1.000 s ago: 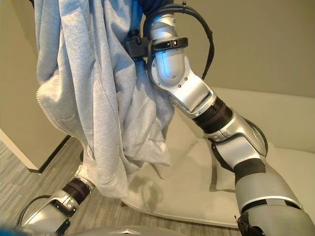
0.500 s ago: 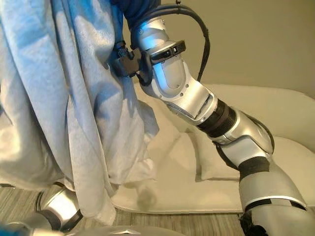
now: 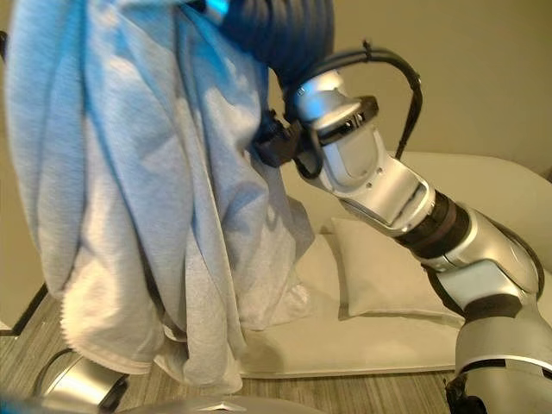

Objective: Hang the clothes on the sofa on the clothes rack.

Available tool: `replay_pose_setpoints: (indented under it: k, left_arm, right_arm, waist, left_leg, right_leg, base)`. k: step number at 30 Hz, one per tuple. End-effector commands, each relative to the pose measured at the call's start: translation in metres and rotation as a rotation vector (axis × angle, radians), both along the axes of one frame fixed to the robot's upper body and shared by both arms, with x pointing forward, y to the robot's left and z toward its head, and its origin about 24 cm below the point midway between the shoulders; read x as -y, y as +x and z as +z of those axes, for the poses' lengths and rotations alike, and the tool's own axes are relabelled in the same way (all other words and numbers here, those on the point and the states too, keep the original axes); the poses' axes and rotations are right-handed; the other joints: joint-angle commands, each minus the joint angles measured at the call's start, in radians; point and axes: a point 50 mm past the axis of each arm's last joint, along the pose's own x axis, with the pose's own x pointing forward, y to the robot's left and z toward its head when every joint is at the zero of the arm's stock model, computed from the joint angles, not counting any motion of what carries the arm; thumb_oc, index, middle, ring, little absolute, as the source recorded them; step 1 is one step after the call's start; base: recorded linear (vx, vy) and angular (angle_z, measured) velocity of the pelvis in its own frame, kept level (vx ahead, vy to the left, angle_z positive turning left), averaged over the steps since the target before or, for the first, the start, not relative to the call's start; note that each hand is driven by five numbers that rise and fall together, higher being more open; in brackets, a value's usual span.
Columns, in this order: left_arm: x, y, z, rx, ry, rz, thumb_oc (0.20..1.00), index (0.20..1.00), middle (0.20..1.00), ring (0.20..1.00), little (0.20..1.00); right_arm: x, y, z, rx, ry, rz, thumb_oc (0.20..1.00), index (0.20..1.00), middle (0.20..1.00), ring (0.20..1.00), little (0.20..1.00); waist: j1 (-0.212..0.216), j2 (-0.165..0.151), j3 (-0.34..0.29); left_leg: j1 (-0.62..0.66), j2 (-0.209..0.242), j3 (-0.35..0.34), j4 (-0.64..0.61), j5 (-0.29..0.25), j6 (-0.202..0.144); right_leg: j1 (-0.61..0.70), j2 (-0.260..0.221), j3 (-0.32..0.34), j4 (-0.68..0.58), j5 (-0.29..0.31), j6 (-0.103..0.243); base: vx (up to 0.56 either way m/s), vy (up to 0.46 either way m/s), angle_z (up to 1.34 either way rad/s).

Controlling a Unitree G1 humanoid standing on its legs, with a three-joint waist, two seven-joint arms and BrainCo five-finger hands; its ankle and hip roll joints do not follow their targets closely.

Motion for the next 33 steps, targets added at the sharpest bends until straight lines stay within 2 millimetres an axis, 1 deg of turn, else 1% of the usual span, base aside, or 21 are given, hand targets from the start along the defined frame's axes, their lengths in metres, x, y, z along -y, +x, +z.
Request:
replay_pose_setpoints:
  k: [1,3,4,5,7,8,10,11,13,14,18,19,20,21,22,23,24,25,29,31,33]
  left_arm:
    - [-0.011,0.015,0.042,0.168,0.113,-0.037,1.0,1.0,1.0,1.0,1.0]
    - [-0.014,0.012,0.047,0.188,0.115,-0.047,1.0,1.0,1.0,1.0,1.0]
    - [-0.014,0.011,0.047,0.186,0.116,-0.047,1.0,1.0,1.0,1.0,1.0]
    - [-0.014,0.01,0.051,0.198,0.124,-0.066,1.0,1.0,1.0,1.0,1.0]
    - [-0.013,0.01,0.052,0.194,0.142,-0.077,1.0,1.0,1.0,1.0,1.0]
    - [-0.015,0.013,0.054,0.188,0.184,-0.07,1.0,1.0,1.0,1.0,1.0]
    - [-0.015,0.013,0.054,0.187,0.186,-0.071,1.0,1.0,1.0,1.0,1.0]
    - [-0.022,0.014,0.06,0.189,0.23,-0.054,1.0,1.0,1.0,1.0,1.0]
    - [-0.025,0.014,0.062,0.19,0.248,-0.048,1.0,1.0,1.0,1.0,1.0]
    - [-0.032,0.016,0.071,0.211,0.281,-0.023,1.0,1.0,1.0,1.0,1.0]
    - [-0.037,0.019,0.084,0.248,0.321,-0.013,1.0,1.0,1.0,1.0,1.0]
    - [-0.037,0.019,0.084,0.248,0.321,-0.012,1.0,1.0,1.0,1.0,1.0]
    - [-0.038,0.019,0.087,0.255,0.34,-0.018,1.0,1.0,1.0,1.0,1.0]
    - [-0.039,0.018,0.088,0.258,0.349,-0.02,1.0,1.0,1.0,1.0,1.0]
    - [-0.039,0.018,0.088,0.258,0.349,-0.018,1.0,1.0,1.0,1.0,1.0]
    - [-0.041,0.017,0.088,0.249,0.338,-0.02,1.0,1.0,1.0,1.0,1.0]
    - [-0.042,0.015,0.088,0.249,0.33,-0.02,1.0,1.0,1.0,1.0,1.0]
    - [-0.042,0.013,0.089,0.252,0.327,-0.022,1.0,1.0,1.0,1.0,1.0]
    - [-0.041,0.007,0.086,0.259,0.301,-0.033,1.0,1.0,1.0,1.0,1.0]
    - [-0.039,0.006,0.084,0.256,0.282,-0.037,1.0,1.0,1.0,1.0,1.0]
    - [-0.037,0.005,0.082,0.257,0.253,-0.036,1.0,1.0,1.0,1.0,1.0]
  right_arm:
    - [0.008,0.001,0.013,0.059,0.004,-0.037,0.2,0.2,0.2,0.2,0.2]
    - [0.0,0.002,-0.001,0.011,-0.026,0.003,0.2,0.2,0.2,0.2,0.2]
    - [0.0,0.002,-0.001,0.01,-0.026,0.004,0.2,0.2,0.2,0.2,0.2]
    - [-0.01,-0.002,-0.015,-0.028,-0.058,0.055,0.2,0.2,0.2,0.2,0.2]
    - [-0.014,-0.003,-0.02,-0.043,-0.065,0.078,0.2,0.2,0.2,0.2,0.2]
    - [-0.02,-0.006,-0.031,-0.078,-0.038,0.108,0.2,0.2,0.2,0.2,0.2]
    - [-0.019,-0.007,-0.031,-0.079,-0.037,0.108,0.2,0.2,0.2,0.2,0.2]
    - [-0.016,-0.008,-0.038,-0.092,-0.008,0.102,0.2,0.2,0.2,0.2,0.2]
    - [-0.014,-0.009,-0.04,-0.093,-0.001,0.093,0.2,0.2,0.2,0.2,0.2]
    - [-0.013,-0.01,-0.044,-0.1,0.01,0.085,0.2,0.2,0.2,0.2,0.2]
    - [-0.02,-0.014,-0.046,-0.097,0.013,0.109,0.2,0.2,0.2,0.2,0.2]
    - [-0.02,-0.014,-0.046,-0.096,0.013,0.11,0.2,0.2,0.2,0.2,0.2]
    - [-0.027,-0.014,-0.045,-0.091,0.014,0.125,0.2,0.2,0.2,0.2,0.2]
    - [-0.031,-0.013,-0.043,-0.09,0.016,0.13,0.2,0.2,0.2,0.2,0.2]
    - [-0.031,-0.013,-0.043,-0.09,0.016,0.132,0.2,0.2,0.2,0.2,0.2]
    - [-0.034,-0.013,-0.044,-0.101,0.034,0.145,0.2,0.2,0.2,0.2,0.2]
    - [-0.035,-0.013,-0.043,-0.103,0.053,0.147,0.2,0.2,0.2,0.2,0.2]
    - [-0.034,-0.013,-0.042,-0.104,0.063,0.145,0.2,0.2,0.2,0.2,0.2]
    - [-0.035,-0.012,-0.041,-0.107,0.082,0.139,0.2,0.2,0.2,0.2,0.2]
    - [-0.035,-0.011,-0.044,-0.124,0.087,0.133,0.2,0.2,0.2,0.2,0.2]
    - [-0.034,-0.01,-0.05,-0.148,0.091,0.12,0.2,0.2,0.2,0.2,0.2]
  waist:
    - [0.062,-0.063,0.029]
    - [0.079,-0.075,0.039]
    - [0.078,-0.076,0.039]
    - [0.096,-0.084,0.052]
    - [0.103,-0.089,0.055]
    - [0.122,-0.096,0.072]
    - [0.121,-0.099,0.071]
    - [0.13,-0.104,0.079]
    - [0.131,-0.109,0.078]
    - [0.136,-0.114,0.083]
    - [0.139,-0.113,0.1]
    - [0.14,-0.114,0.102]
    - [0.15,-0.105,0.113]
    - [0.16,-0.102,0.117]
    - [0.16,-0.106,0.123]
    - [0.169,-0.104,0.126]
    - [0.171,-0.112,0.132]
    - [0.171,-0.113,0.138]
    - [0.176,-0.099,0.163]
    - [0.165,-0.093,0.175]
    - [0.157,-0.09,0.181]
  left_leg:
    - [-0.005,0.044,-0.042,0.063,-0.087,-0.004]
    - [-0.025,0.036,-0.054,0.112,-0.115,0.004]
    - [-0.027,0.036,-0.054,0.117,-0.118,0.005]
    - [-0.045,0.024,-0.07,0.153,-0.141,0.013]
    - [-0.058,0.016,-0.077,0.173,-0.155,0.018]
    - [-0.08,-0.009,-0.097,0.198,-0.18,0.036]
    - [-0.082,-0.011,-0.099,0.199,-0.181,0.037]
    - [-0.089,-0.038,-0.111,0.197,-0.193,0.054]
    - [-0.09,-0.052,-0.118,0.192,-0.194,0.064]
    - [-0.085,-0.078,-0.129,0.174,-0.193,0.081]
    - [-0.038,-0.121,-0.133,0.118,-0.187,0.12]
    - [-0.036,-0.123,-0.132,0.115,-0.186,0.122]
    - [-0.005,-0.136,-0.124,0.099,-0.192,0.141]
    - [0.017,-0.146,-0.112,0.087,-0.197,0.153]
    - [0.027,-0.15,-0.112,0.085,-0.2,0.153]
    - [0.063,-0.156,-0.114,0.068,-0.221,0.164]
    - [0.079,-0.161,-0.101,0.05,-0.209,0.167]
    - [0.09,-0.158,-0.101,0.035,-0.205,0.166]
    - [0.107,-0.159,-0.12,0.02,-0.203,0.154]
    - [0.119,-0.163,-0.134,0.024,-0.212,0.148]
    - [0.13,-0.173,-0.142,0.032,-0.225,0.147]
  right_leg:
    - [-0.003,-0.073,-0.107,0.092,-0.044,0.009]
    - [0.003,-0.085,-0.109,0.101,-0.043,0.009]
    - [0.003,-0.086,-0.109,0.101,-0.043,0.01]
    - [0.006,-0.098,-0.115,0.109,-0.041,0.011]
    - [0.006,-0.107,-0.121,0.115,-0.039,0.014]
    - [0.0,-0.133,-0.138,0.139,-0.02,0.025]
    - [0.0,-0.135,-0.139,0.14,-0.021,0.026]
    - [-0.007,-0.16,-0.152,0.169,0.015,0.038]
    - [-0.012,-0.172,-0.155,0.186,0.026,0.04]
    - [-0.029,-0.194,-0.161,0.236,0.065,0.043]
    - [-0.088,-0.227,-0.17,0.392,0.131,0.026]
    - [-0.091,-0.23,-0.166,0.398,0.129,0.027]
    - [-0.115,-0.247,-0.197,0.486,0.153,0.014]
    - [-0.123,-0.264,-0.231,0.541,0.143,0.01]
    - [-0.121,-0.27,-0.227,0.553,0.134,0.013]
    - [-0.141,-0.268,-0.261,0.626,0.122,0.021]
    - [-0.158,-0.256,-0.281,0.639,0.102,0.004]
    - [-0.178,-0.223,-0.282,0.635,0.073,-0.005]
    - [-0.256,-0.1,-0.297,0.506,0.007,-0.031]
    - [-0.284,-0.052,-0.296,0.421,0.014,-0.037]
    - [-0.314,-0.031,-0.297,0.391,0.034,-0.035]
  base:
    - [-0.01,0.076,0.04]
    - [-0.01,0.082,0.14]
    - [-0.02,0.11,0.19]
    - [-0.02,0.127,0.09]
    - [-0.03,0.17,0.11]
    - [-0.04,0.167,0.25]
    - [-0.02,0.149,0.3]
    - [0.0,0.177,0.29]
    - [0.0,0.176,0.28]
    - [0.01,0.181,0.3]
    - [0.01,0.207,0.23]
    - [0.02,0.247,0.03]
    - [0.05,0.269,0.0]
    - [0.06,0.263,-0.04]
    - [0.15,0.216,-0.14]
    - [0.11,0.13,-0.15]
    - [0.12,0.137,-0.22]
    - [0.02,0.016,-0.14]
    - [0.04,-0.009,-0.02]
    - [0.09,0.006,0.17]
    - [0.13,0.022,0.34]
